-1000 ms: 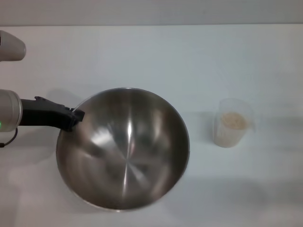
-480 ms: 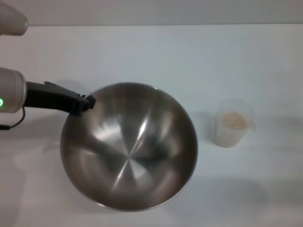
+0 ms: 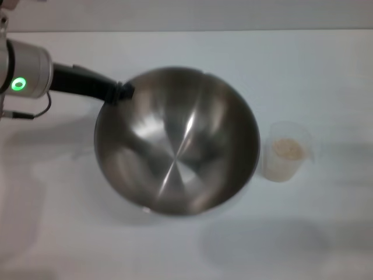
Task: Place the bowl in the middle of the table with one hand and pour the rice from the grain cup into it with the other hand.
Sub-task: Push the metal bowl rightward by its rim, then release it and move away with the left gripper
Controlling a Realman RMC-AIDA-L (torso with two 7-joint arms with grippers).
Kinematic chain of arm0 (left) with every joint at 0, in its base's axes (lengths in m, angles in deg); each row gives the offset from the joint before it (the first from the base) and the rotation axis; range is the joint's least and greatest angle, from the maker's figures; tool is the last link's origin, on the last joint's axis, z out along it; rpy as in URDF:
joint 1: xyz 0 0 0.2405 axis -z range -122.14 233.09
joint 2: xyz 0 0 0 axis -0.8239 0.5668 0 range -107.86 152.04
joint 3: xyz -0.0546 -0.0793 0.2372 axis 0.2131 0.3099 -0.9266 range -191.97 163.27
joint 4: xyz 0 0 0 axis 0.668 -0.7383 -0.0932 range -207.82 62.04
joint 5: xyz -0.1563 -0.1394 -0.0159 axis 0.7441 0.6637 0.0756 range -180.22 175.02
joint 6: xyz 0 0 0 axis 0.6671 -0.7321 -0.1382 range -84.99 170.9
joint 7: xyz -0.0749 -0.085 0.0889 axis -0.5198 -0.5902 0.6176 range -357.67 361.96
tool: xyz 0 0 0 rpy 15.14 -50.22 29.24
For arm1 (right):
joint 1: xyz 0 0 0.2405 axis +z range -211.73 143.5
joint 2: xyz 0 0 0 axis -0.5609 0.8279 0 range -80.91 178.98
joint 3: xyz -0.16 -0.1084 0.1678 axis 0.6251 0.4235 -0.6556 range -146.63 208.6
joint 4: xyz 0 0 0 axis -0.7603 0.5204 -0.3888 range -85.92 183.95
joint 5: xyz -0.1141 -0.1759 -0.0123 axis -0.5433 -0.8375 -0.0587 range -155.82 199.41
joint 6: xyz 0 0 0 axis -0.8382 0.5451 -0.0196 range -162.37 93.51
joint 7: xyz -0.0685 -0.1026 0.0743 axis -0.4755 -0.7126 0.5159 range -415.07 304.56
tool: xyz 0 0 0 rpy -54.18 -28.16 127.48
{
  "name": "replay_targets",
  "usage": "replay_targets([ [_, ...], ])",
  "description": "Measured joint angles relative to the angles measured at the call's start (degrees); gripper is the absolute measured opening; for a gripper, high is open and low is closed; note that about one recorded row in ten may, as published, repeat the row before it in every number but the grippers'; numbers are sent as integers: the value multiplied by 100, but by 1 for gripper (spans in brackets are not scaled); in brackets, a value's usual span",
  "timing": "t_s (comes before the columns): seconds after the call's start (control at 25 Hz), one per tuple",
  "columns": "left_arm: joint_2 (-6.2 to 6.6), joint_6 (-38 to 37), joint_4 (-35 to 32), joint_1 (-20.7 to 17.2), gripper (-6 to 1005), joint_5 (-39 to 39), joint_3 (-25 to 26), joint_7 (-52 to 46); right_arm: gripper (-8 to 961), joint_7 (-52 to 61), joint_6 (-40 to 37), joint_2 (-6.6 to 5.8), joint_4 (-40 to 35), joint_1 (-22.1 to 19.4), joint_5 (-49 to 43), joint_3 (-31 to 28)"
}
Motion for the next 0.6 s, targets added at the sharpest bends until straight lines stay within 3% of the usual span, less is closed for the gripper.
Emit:
replay_targets([
  [0.16,1,-294,-758,536,52,-30,291,256,839,0,0,0,2,3,0,43],
  [0.6,18,-957,-1720,930,61,-59,550,564,839,0,1,0,2,-19,1,52],
])
